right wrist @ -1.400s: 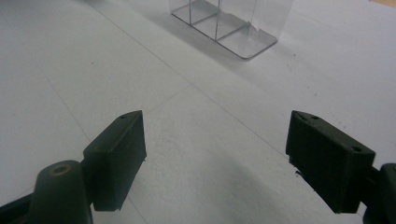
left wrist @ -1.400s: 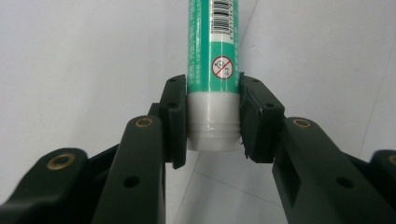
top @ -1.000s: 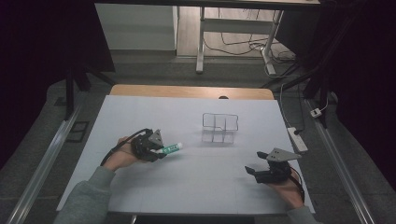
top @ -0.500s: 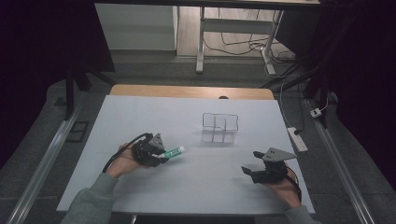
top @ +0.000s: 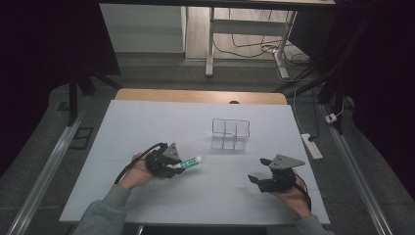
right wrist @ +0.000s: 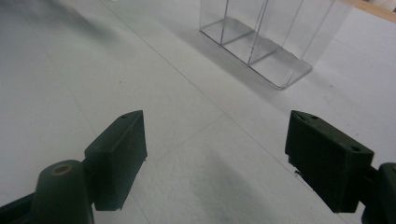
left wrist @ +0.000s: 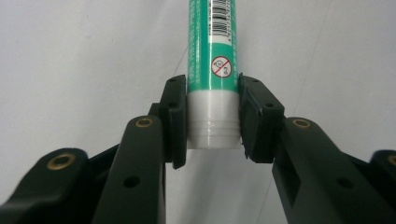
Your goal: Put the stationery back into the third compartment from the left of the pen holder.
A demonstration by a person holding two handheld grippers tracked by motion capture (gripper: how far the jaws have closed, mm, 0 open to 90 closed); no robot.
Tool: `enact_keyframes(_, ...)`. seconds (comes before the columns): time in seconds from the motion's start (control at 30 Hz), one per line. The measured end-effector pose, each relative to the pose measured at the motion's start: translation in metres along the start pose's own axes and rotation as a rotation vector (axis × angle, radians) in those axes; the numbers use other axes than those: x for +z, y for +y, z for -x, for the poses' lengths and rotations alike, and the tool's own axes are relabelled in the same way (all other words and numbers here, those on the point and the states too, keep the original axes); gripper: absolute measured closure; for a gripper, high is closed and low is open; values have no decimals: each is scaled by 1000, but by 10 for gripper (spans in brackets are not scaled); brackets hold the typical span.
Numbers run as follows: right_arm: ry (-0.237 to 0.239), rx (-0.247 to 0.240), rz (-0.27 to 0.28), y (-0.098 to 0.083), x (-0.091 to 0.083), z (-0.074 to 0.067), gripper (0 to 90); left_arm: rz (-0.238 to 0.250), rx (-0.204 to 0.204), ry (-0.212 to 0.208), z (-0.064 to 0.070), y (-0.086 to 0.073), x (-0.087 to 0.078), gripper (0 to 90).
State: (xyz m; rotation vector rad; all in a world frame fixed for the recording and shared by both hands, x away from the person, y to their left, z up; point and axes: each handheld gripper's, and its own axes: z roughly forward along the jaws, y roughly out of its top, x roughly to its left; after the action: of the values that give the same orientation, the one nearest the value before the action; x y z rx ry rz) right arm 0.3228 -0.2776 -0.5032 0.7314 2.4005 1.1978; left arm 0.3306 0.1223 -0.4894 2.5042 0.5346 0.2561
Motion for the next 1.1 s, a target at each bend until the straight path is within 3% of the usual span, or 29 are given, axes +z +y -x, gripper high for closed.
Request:
enact_keyframes(0.6, 101, -40, 6, 26, 21, -24, 226, 12, 50, -44, 14, 19, 10, 647)
enact_keyframes(0.8, 115, -83, -9, 35, 32, -35, 229, 8, 66, -56, 17, 25, 14, 647)
enact_keyframes(1.1, 126, -99, -14, 40, 41, -41, 229, 18, 76, -63, 17, 29, 17, 647)
